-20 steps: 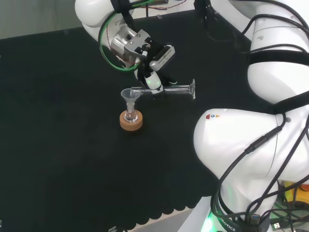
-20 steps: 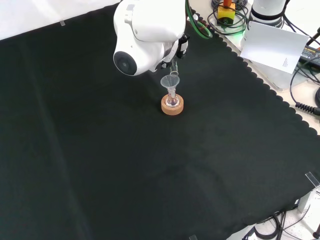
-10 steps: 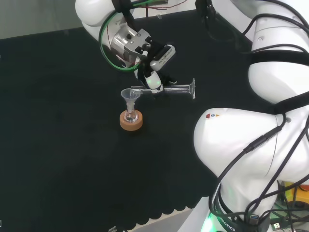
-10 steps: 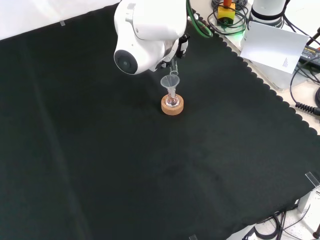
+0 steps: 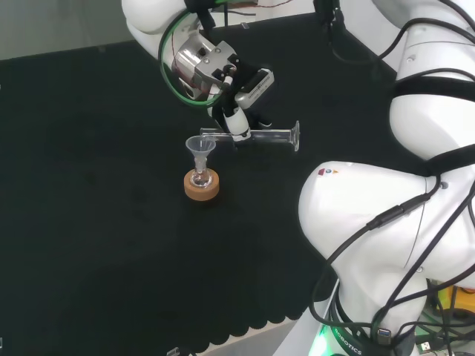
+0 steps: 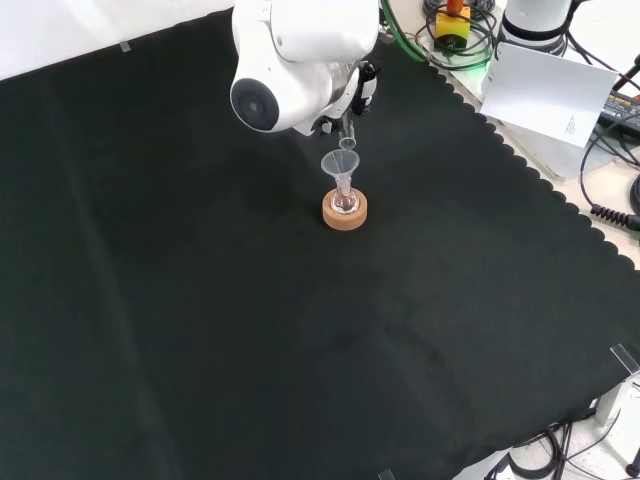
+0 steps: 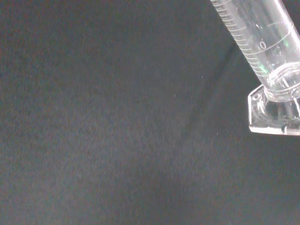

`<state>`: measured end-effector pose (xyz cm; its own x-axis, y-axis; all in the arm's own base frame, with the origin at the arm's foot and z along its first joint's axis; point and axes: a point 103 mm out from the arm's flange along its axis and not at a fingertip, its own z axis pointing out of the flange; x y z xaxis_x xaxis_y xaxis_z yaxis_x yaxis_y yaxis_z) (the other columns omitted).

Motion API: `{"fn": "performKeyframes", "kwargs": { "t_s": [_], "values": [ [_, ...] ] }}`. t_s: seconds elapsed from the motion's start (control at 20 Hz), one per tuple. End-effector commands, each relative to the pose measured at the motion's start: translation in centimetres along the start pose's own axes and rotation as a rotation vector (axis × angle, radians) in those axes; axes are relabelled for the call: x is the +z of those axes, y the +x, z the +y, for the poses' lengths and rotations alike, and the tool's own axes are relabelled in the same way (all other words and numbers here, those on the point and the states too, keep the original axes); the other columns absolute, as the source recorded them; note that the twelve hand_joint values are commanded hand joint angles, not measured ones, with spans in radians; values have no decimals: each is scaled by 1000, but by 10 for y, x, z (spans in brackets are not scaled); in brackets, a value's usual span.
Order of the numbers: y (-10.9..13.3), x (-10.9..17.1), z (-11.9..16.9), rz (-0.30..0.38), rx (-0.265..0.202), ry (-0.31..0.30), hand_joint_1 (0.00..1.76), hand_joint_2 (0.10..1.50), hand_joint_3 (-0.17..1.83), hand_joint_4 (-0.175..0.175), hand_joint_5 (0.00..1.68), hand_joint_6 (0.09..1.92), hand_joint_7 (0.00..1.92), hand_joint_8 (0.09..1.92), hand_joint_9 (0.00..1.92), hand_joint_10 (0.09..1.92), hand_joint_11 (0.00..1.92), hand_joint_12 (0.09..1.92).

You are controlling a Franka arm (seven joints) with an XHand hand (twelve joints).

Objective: Pour the water from the graduated cylinder into the round-bottom flask.

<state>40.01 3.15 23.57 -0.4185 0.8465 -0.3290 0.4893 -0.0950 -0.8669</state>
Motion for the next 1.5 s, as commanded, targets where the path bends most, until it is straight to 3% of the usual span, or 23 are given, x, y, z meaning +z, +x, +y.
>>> {"fn": "performKeyframes", "kwargs": {
  "t_s": [0.05, 0.35, 1.05, 1.3, 1.5],
  "values": [
    [-5, 5, 2, 20, -13, -88, 1140, 1159, -1, -175, 909, 1117, 1216, 364, 1373, 90, 1171, 819],
    [-10, 9, 6, 58, -45, -148, 1139, 1161, -1, -175, 906, 1121, 1217, 361, 1374, 87, 1171, 819],
    [-10, 4, 10, 77, -103, -204, 1138, 1163, 0, -175, 901, 1128, 1217, 355, 1373, 87, 1170, 818],
    [-11, 3, 6, 77, -110, -271, 1138, 1163, 0, -175, 900, 1129, 1217, 353, 1373, 87, 1169, 818],
    [-16, 7, 4, 114, -118, -346, 1138, 1163, 0, -175, 900, 1130, 1217, 352, 1374, 87, 1169, 818]
  ]
}}
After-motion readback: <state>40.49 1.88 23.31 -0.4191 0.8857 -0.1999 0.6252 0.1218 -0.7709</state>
